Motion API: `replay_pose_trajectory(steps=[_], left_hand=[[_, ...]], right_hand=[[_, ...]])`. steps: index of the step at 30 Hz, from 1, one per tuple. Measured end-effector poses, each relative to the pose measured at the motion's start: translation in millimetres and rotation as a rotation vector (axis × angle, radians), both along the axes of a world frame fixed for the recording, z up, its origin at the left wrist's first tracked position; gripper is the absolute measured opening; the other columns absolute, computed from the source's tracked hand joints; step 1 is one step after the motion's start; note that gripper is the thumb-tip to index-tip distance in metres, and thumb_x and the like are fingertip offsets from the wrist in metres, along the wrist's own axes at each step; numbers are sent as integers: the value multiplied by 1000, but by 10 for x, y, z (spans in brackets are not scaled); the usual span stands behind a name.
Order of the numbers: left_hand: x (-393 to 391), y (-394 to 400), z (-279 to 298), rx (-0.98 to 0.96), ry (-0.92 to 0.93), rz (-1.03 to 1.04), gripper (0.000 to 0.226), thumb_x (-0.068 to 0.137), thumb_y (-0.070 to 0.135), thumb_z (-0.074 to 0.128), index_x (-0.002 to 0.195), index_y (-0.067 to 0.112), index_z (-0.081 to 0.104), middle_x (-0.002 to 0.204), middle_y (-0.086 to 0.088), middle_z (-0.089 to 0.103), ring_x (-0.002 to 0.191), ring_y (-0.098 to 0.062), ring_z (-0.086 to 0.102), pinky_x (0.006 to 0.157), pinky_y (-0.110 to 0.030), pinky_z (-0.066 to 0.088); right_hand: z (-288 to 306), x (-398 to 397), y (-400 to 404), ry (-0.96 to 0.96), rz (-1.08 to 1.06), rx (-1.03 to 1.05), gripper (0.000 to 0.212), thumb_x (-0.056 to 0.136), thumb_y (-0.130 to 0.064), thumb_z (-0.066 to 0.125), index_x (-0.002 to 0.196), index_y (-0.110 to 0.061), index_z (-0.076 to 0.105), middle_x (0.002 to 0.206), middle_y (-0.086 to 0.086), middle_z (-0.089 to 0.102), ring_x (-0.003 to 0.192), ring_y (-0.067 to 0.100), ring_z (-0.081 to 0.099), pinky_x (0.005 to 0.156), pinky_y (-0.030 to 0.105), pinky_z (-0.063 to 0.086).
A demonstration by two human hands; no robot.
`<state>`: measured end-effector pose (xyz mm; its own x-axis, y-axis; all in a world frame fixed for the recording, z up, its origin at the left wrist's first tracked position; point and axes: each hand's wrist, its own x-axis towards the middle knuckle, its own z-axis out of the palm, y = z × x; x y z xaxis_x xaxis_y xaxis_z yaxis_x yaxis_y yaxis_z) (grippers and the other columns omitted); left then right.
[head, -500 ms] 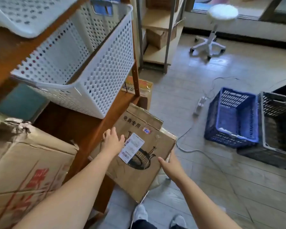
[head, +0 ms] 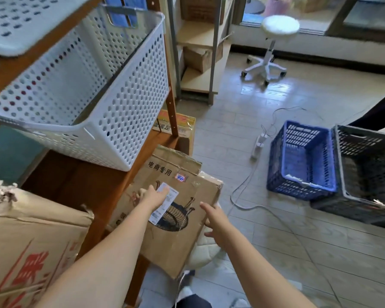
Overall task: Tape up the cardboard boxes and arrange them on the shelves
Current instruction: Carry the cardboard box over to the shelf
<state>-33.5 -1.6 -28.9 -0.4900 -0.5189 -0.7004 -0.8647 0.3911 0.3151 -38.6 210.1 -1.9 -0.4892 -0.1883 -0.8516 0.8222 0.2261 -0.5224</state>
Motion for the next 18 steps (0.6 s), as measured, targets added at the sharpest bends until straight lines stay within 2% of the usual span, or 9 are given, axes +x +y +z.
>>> replay_pose_trajectory(steps=[1, 3, 5, 7, 9, 12, 15, 18], left_hand=[[37, 11, 3, -18, -23, 10, 80, 96, 56, 43, 155, 9, 17, 158, -19, 9, 144, -37, 21, 113, -44, 27], [131, -48, -18, -52, -30, 27, 81, 94, 53, 48, 154, 8, 19, 156, -17, 8, 142, -36, 21, 113, -42, 27], [220, -187, -66, -118, -11, -11, 81, 92, 49, 55, 154, 12, 20, 155, -15, 9, 141, -37, 19, 114, -44, 27], [285, -318, -132, -175, -1, -47, 84, 90, 46, 59, 155, 15, 15, 158, -13, 4, 143, -37, 17, 115, -47, 23], [312, -390, -182, -230, -9, -59, 93, 89, 52, 60, 157, 15, 7, 162, -14, 0, 147, -37, 10, 118, -51, 13], [271, -402, -157, -227, 40, 82, 98, 90, 55, 57, 156, 9, 2, 162, -19, 4, 149, -36, 9, 119, -48, 8], [232, -381, -94, -248, 110, 202, 94, 91, 53, 58, 155, 3, 10, 160, -19, 15, 147, -35, 17, 118, -41, 14], [305, -389, -79, -243, 54, 216, 83, 91, 56, 55, 148, 0, 31, 153, -22, 29, 141, -36, 26, 114, -41, 21]], right_hand=[[94, 4, -41, 35, 66, 5, 53, 97, -41, 54, 143, -24, 35, 145, 4, 46, 122, 26, 48, 100, 47, 39], [144, -4, -92, 104, 157, 19, 56, 99, -36, 51, 149, -24, 30, 148, 1, 43, 116, 19, 45, 94, 37, 37], [71, -8, -99, 85, 175, 32, 57, 99, -33, 51, 150, -20, 30, 147, 1, 44, 114, 18, 46, 88, 33, 36], [-89, 36, -113, 32, 176, 67, 62, 97, -33, 54, 150, -14, 29, 147, 4, 44, 123, 22, 47, 89, 34, 39], [-220, 118, -141, -11, 142, 69, 67, 96, -34, 56, 150, -12, 24, 149, 6, 41, 129, 26, 44, 95, 37, 40], [-376, 219, -206, -56, 116, 62, 77, 93, -39, 59, 153, -16, 15, 152, 5, 36, 134, 29, 40, 99, 43, 39], [-496, 210, -234, -80, 60, 57, 92, 89, -40, 63, 156, -18, 4, 153, 4, 36, 129, 29, 43, 100, 45, 40], [-551, 148, -196, -71, 13, 175, 110, 83, -42, 66, 155, -19, -13, 154, 10, 31, 130, 32, 42, 109, 46, 38]])
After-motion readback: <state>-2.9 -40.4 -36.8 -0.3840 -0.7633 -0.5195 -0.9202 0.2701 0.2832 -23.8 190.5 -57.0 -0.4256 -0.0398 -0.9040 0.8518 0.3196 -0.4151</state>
